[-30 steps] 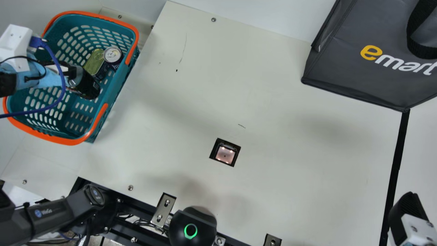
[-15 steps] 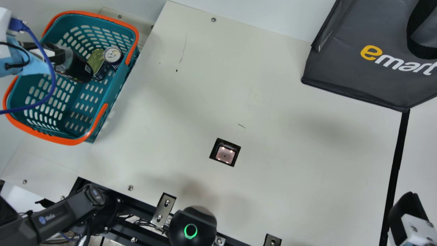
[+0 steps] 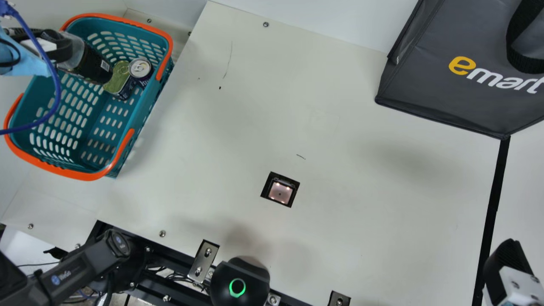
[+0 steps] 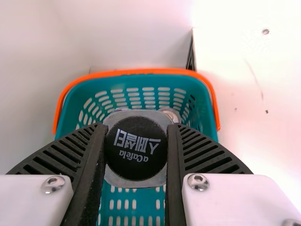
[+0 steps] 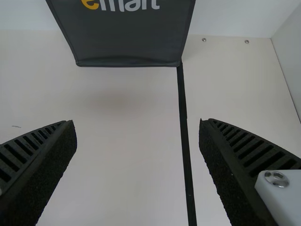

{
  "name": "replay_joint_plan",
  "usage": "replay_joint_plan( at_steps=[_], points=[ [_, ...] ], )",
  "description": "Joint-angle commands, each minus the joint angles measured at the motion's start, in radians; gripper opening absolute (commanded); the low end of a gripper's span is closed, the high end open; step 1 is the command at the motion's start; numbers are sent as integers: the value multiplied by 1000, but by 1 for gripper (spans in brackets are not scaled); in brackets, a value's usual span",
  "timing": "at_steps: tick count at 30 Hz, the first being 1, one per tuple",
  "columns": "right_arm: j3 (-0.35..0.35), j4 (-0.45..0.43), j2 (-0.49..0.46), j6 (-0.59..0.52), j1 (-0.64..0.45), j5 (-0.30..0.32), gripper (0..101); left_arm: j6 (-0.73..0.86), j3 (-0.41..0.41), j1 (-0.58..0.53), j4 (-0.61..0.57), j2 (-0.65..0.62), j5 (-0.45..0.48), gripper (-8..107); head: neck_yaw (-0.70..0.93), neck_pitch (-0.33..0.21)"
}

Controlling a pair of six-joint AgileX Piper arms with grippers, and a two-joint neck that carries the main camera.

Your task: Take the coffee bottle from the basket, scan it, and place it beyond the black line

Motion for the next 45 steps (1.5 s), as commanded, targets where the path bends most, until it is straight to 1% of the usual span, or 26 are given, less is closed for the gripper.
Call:
replay_joint_plan(
  at_steps=[1,10,20,26,35,40,45],
  points=[
    [0,0,0,0,0,0,91,-6,-7,-10,-3,-8,9,10,2,-27],
    [0,0,0,0,0,0,91,-46,-15,-84,3,-71,45,10,2,-27],
    [0,0,0,0,0,0,91,-141,7,-227,47,-148,38,10,2,-27],
    [0,0,0,0,0,0,91,-232,37,-350,97,-202,12,10,2,-27],
    [0,0,0,0,0,0,91,-386,102,-565,201,-273,-40,10,2,-27],
    [0,0,0,0,0,0,91,-471,130,-688,265,-290,-74,10,2,-27],
    [0,0,0,0,0,0,91,-559,142,-809,324,-288,-109,10,2,-27]
  ],
)
